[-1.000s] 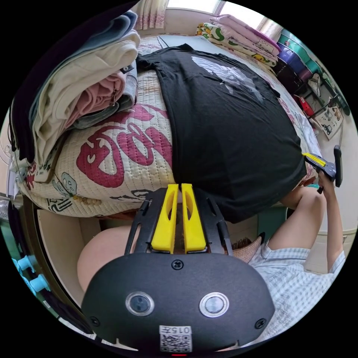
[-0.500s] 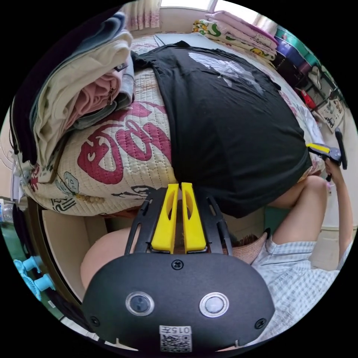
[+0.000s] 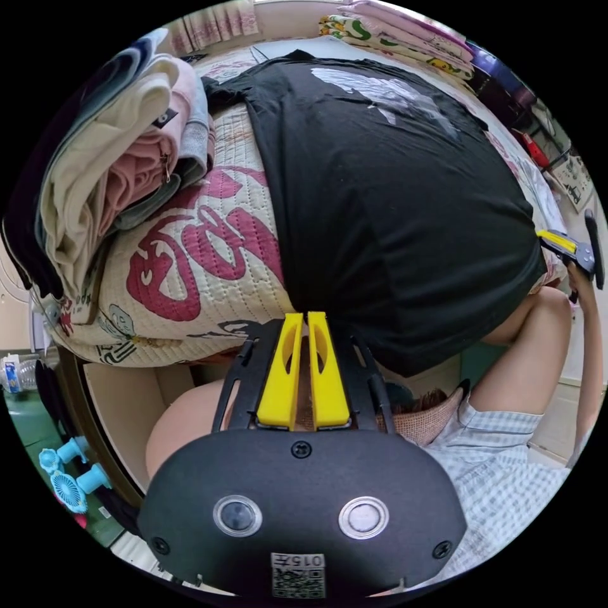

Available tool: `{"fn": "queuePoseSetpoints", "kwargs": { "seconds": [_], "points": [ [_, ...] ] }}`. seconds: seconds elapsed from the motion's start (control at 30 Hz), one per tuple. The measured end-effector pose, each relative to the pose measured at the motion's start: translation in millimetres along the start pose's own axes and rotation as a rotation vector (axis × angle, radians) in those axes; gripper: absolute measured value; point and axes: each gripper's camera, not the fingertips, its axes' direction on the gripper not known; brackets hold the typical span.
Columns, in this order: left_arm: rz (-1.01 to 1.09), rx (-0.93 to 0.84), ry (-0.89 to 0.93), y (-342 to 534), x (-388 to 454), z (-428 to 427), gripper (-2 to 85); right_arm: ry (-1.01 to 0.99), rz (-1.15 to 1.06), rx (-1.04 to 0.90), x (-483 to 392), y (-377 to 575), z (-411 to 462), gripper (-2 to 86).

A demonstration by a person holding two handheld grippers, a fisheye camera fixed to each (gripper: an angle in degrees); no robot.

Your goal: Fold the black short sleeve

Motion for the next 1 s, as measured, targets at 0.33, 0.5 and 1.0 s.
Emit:
{"fn": "queuePoseSetpoints", "kwargs": {
  "seconds": [0.33,0.5,1.0],
  "points": [
    [0.002,0.013,0.238,-1,-30,-18,6.2,-0.133,-0.054,0.068,111,23,-33,2.2],
    [0.069,0.137,0.092,6,-42,-79,6.9,-0.172,0.148,0.010,238,32,-41,6.0],
    [0.605,0.543,0.194,-313,195,-116,6.3,-0.620,0.766,0.559,560,-73,-39,8.5]
  ]
}}
